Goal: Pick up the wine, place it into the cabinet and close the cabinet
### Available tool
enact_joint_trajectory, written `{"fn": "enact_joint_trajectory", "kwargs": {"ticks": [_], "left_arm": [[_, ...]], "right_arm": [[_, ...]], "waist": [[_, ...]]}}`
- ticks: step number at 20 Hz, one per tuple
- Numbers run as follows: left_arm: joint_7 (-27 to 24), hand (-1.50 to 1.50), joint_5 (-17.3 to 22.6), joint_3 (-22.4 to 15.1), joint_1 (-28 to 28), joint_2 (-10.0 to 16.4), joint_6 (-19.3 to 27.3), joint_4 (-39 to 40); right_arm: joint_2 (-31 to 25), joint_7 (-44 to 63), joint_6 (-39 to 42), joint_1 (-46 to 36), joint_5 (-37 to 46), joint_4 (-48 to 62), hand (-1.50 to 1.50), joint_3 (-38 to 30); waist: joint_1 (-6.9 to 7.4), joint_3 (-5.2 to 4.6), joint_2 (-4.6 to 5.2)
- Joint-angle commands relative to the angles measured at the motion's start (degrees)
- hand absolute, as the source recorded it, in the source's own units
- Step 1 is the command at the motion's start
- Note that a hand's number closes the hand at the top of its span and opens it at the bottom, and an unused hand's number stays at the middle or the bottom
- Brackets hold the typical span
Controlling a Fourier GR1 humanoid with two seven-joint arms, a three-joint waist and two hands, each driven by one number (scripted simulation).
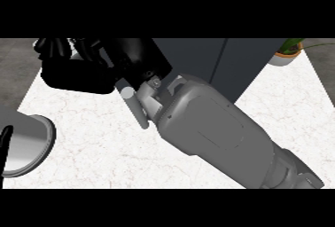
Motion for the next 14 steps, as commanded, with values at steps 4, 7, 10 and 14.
{"fn": "enact_joint_trajectory", "kwargs": {"ticks": [4, 7, 10, 14], "left_arm": [[2.07, -1.50, 0.56, 3.40, -0.63, -0.96, -2.65, 3.34], [2.03, -1.50, -0.91, 1.63, -2.33, -1.63, -2.12, 2.65], [2.80, -1.50, -0.69, 3.20, -0.55, -0.80, -2.20, 1.16], [2.88, -1.50, -1.67, 2.02, -1.58, -1.95, -1.36, -0.01]], "right_arm": [[-1.67, -7.67, 6.75, -0.96, -0.21, 10.42, 1.50, -6.15], [-2.09, -12.90, 8.40, -1.82, -0.36, 17.68, 1.50, -7.73], [-4.26, -12.91, 8.57, -1.58, 1.81, 18.38, 1.50, -7.27], [-5.02, -14.87, 9.39, -2.41, 3.42, 20.84, 1.50, -7.13]], "waist": [[-0.33, 0.00, 0.06], [0.20, -0.01, 0.48], [0.38, 0.01, 0.29], [0.56, -0.01, 0.39]]}}
